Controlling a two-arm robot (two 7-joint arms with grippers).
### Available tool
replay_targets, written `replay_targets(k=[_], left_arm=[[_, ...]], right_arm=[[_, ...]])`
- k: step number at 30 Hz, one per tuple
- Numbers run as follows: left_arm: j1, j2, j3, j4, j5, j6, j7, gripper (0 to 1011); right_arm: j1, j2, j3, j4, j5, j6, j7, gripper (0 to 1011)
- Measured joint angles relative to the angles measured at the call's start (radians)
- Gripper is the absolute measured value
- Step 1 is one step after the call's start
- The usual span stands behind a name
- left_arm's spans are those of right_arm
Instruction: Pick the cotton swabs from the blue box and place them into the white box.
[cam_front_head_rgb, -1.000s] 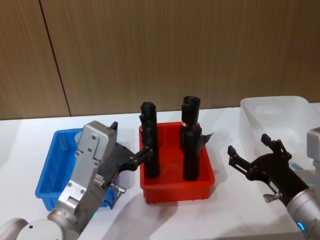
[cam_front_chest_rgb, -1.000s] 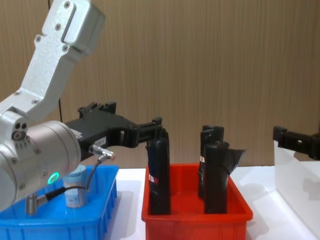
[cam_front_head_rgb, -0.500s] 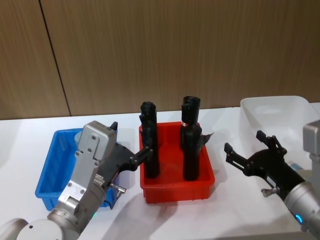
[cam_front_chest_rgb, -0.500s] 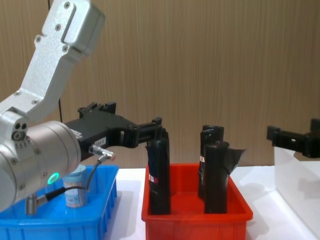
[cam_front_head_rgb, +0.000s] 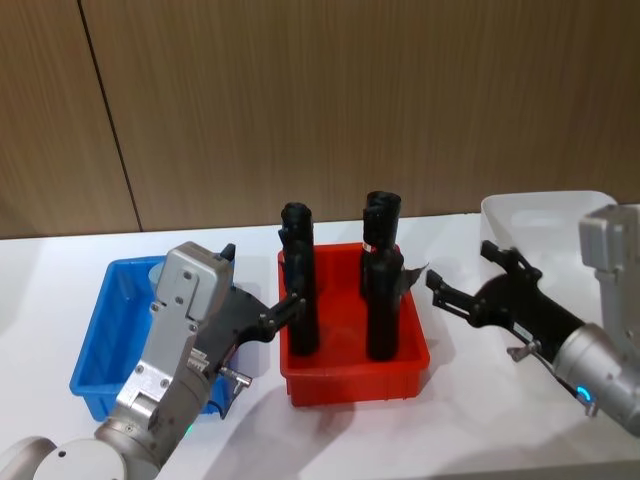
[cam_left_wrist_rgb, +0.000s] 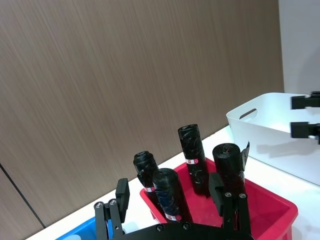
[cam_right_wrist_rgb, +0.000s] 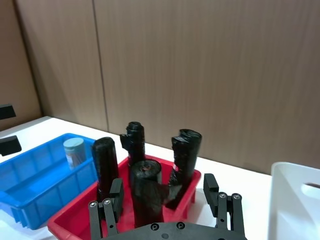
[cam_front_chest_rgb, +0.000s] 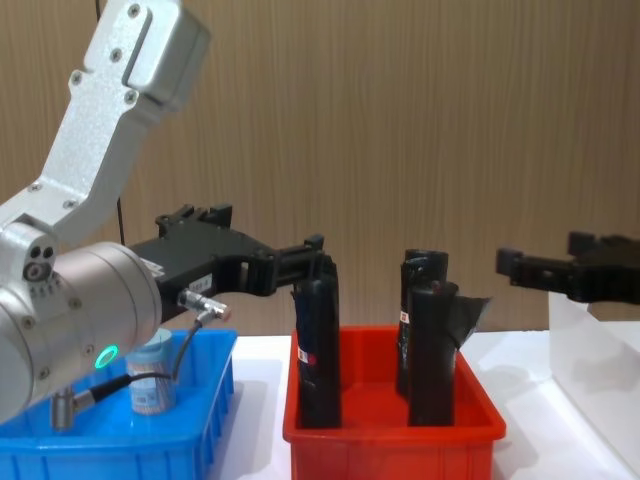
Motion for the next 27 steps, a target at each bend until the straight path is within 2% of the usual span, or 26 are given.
replay_targets(k=[3,5,9,13,27], left_arm=[[0.0,0.0,0.0,0.0,0.0,0.0,0.0,1004],[0.0,0.0,0.0,0.0,0.0,0.0,0.0,1004],[0.0,0.0,0.0,0.0,0.0,0.0,0.0,1004],[0.0,0.0,0.0,0.0,0.0,0.0,0.0,1004],[0.0,0.0,0.0,0.0,0.0,0.0,0.0,1004]], right_arm=[[0.033,-0.007,0.0,0.041,-0.001,-0.005,0.038,1001],[0.074,-0.016,-0.001,0.095,-0.003,-0.011,0.086,1001],[0.112,-0.025,-0.003,0.144,-0.005,-0.016,0.129,1001],[0.172,-0.041,-0.007,0.226,-0.01,-0.024,0.19,1002],[0.311,-0.079,-0.023,0.433,-0.015,-0.039,0.338,1002]])
